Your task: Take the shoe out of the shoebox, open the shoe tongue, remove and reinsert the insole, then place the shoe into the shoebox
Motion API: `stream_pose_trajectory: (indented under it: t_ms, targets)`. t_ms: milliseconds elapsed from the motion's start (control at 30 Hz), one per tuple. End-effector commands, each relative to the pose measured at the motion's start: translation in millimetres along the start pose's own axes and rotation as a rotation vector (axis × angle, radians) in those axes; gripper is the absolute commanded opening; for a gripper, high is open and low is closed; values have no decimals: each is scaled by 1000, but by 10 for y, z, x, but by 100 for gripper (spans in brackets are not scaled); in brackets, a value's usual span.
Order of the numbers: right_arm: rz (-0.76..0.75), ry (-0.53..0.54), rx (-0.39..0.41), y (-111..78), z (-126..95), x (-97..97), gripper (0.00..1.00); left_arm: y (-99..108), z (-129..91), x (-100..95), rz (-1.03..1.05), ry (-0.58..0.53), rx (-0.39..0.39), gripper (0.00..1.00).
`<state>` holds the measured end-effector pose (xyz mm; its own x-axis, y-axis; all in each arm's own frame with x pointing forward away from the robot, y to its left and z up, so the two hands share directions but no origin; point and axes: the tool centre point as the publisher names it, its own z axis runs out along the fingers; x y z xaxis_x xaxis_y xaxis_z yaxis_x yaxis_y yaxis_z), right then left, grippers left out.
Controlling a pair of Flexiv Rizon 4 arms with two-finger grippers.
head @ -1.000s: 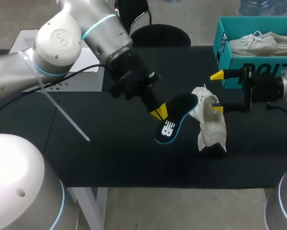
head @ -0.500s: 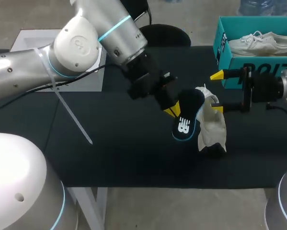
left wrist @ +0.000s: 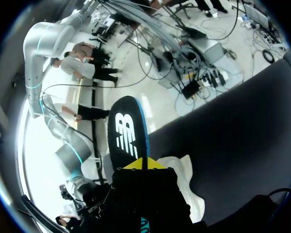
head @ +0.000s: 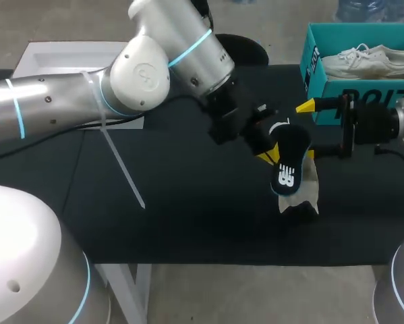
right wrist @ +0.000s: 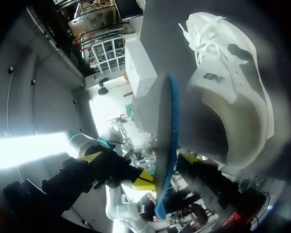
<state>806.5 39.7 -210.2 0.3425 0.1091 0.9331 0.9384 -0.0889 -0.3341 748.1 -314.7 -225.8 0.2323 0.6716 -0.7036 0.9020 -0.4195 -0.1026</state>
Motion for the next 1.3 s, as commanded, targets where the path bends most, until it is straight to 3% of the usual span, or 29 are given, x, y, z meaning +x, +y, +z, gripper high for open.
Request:
stream_pose_trajectory:
  t_ms: [33, 167, 233, 267, 333, 1033, 1067, 1100, 1300]
  targets:
    - [0, -1, -4, -8, 13, -1, 100, 94, 27, -18, -6, 9, -2, 0]
    - [0, -1, -4, -8, 13, -1, 100, 164, 16, -29, -13, 6, -13, 0]
    - [0, -1, -4, -8, 13, -1, 50, 197, 3, -33, -15, 3, -20, 0]
    - [0, -1, -4, -8, 13, -1, 39, 210, -5, -34, -15, 2, -22, 0]
    - [0, -1, -4, -8, 13, -1, 0, 233, -18, -38, -17, -1, -28, 0]
    - [0, -1, -4, -8, 13, -1, 0, 202, -211, -32, -50, -39, -57, 0]
    - [0, -1, -4, -8, 13, -1, 0, 200, -221, -41, -58, -52, -63, 32]
    - [0, -1, -4, -8, 13, -1, 0, 197, -229, -50, -64, -60, -68, 100]
    - [0, -1, -4, -8, 13, -1, 0, 144, -421, 68, -132, -23, -51, 100]
